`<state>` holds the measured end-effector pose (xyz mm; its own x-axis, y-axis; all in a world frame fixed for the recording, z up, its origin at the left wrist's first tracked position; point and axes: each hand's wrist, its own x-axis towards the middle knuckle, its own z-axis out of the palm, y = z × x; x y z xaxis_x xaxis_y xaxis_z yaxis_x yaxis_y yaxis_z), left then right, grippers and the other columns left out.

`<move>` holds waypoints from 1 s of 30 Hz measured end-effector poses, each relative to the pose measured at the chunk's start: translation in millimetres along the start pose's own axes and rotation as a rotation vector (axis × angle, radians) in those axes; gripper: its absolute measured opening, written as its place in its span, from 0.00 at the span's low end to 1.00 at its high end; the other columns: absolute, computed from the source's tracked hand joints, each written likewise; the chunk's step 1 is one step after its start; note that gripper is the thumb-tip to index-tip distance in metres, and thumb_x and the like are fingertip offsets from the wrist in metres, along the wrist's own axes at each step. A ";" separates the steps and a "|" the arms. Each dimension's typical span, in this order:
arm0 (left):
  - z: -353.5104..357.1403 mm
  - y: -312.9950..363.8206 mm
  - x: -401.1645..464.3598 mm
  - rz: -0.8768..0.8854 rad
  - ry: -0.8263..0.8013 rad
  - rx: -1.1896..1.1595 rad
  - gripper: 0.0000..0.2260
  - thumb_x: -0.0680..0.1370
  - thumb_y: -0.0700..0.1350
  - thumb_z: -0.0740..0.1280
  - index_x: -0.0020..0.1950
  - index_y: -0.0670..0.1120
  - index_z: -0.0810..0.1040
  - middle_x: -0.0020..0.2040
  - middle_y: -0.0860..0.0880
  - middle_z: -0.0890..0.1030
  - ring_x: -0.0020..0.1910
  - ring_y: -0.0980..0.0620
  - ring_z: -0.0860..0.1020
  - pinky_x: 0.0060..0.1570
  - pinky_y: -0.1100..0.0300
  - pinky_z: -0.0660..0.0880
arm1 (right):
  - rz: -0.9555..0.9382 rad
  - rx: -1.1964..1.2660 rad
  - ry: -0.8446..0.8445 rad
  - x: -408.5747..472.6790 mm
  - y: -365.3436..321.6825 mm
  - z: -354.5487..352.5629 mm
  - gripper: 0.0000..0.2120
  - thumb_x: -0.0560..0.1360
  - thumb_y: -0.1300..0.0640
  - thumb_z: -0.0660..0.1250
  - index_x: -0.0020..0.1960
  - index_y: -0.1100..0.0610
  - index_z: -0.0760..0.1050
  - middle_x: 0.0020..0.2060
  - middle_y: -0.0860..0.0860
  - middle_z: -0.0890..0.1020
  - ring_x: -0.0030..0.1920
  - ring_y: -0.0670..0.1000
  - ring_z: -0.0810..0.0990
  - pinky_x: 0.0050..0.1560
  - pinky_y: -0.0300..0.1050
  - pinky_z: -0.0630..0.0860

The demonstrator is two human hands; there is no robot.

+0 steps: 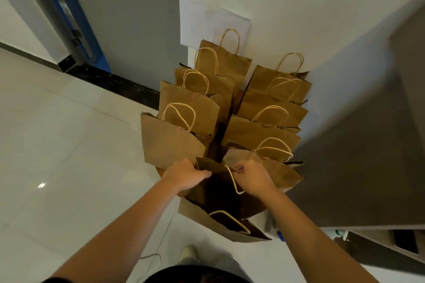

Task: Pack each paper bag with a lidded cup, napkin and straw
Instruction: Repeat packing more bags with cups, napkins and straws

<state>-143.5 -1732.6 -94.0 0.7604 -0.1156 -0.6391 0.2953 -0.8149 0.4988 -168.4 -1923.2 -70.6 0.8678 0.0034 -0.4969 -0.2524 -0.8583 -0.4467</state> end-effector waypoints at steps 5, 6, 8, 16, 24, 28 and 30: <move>-12.9 12.7 -5.2 0.007 0.066 0.065 0.17 0.74 0.61 0.65 0.43 0.47 0.77 0.40 0.48 0.80 0.42 0.52 0.79 0.47 0.57 0.77 | -0.052 0.018 -0.033 -1.3 -8.0 -0.3 0.07 0.75 0.52 0.67 0.49 0.54 0.79 0.42 0.51 0.82 0.43 0.49 0.81 0.48 0.46 0.80; -14.6 14.6 -6.5 -0.011 0.073 0.091 0.16 0.74 0.61 0.65 0.43 0.47 0.77 0.40 0.48 0.79 0.42 0.52 0.78 0.44 0.59 0.76 | -0.065 0.018 -0.043 -1.5 -8.8 -1.0 0.07 0.75 0.52 0.67 0.48 0.54 0.79 0.42 0.51 0.82 0.43 0.49 0.81 0.47 0.46 0.79; -18.2 18.1 -8.1 -0.033 0.092 0.118 0.16 0.74 0.61 0.66 0.42 0.48 0.75 0.39 0.49 0.78 0.42 0.52 0.77 0.39 0.61 0.72 | -0.088 0.015 -0.057 -1.2 -9.8 -5.0 0.07 0.75 0.52 0.68 0.48 0.55 0.80 0.42 0.52 0.82 0.43 0.49 0.80 0.46 0.44 0.78; -20.8 34.9 -8.2 0.042 0.087 0.232 0.08 0.76 0.52 0.67 0.45 0.48 0.77 0.41 0.50 0.76 0.46 0.53 0.75 0.43 0.62 0.68 | -0.179 -0.062 -0.131 0.2 -6.0 -17.3 0.08 0.75 0.52 0.67 0.47 0.57 0.79 0.42 0.54 0.82 0.43 0.52 0.80 0.48 0.48 0.79; -16.2 34.4 -6.1 0.083 0.023 0.225 0.10 0.80 0.40 0.59 0.54 0.45 0.80 0.48 0.47 0.77 0.45 0.53 0.75 0.40 0.69 0.69 | -0.186 -0.094 -0.156 -8.4 10.3 -23.3 0.11 0.79 0.57 0.59 0.48 0.57 0.80 0.42 0.55 0.81 0.43 0.53 0.80 0.47 0.47 0.77; -18.3 47.1 -19.9 0.184 -0.007 0.183 0.11 0.81 0.43 0.61 0.59 0.46 0.79 0.51 0.48 0.80 0.44 0.54 0.78 0.46 0.65 0.74 | -0.192 -0.055 -0.140 -26.3 15.7 -34.7 0.11 0.79 0.59 0.60 0.43 0.54 0.79 0.39 0.54 0.80 0.42 0.53 0.79 0.45 0.46 0.76; -14.8 51.0 -25.1 0.242 -0.034 0.223 0.10 0.80 0.47 0.62 0.55 0.45 0.81 0.44 0.49 0.80 0.41 0.55 0.77 0.44 0.64 0.72 | -0.187 -0.024 -0.130 -37.8 17.3 -36.5 0.10 0.79 0.60 0.60 0.47 0.55 0.80 0.35 0.49 0.78 0.39 0.49 0.78 0.44 0.43 0.75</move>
<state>-138.9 -1762.9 -43.9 0.7720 -0.3374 -0.5387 -0.0284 -0.8649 0.5011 -189.9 -1956.9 -32.4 0.8357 0.2285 -0.4994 -0.0806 -0.8485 -0.5231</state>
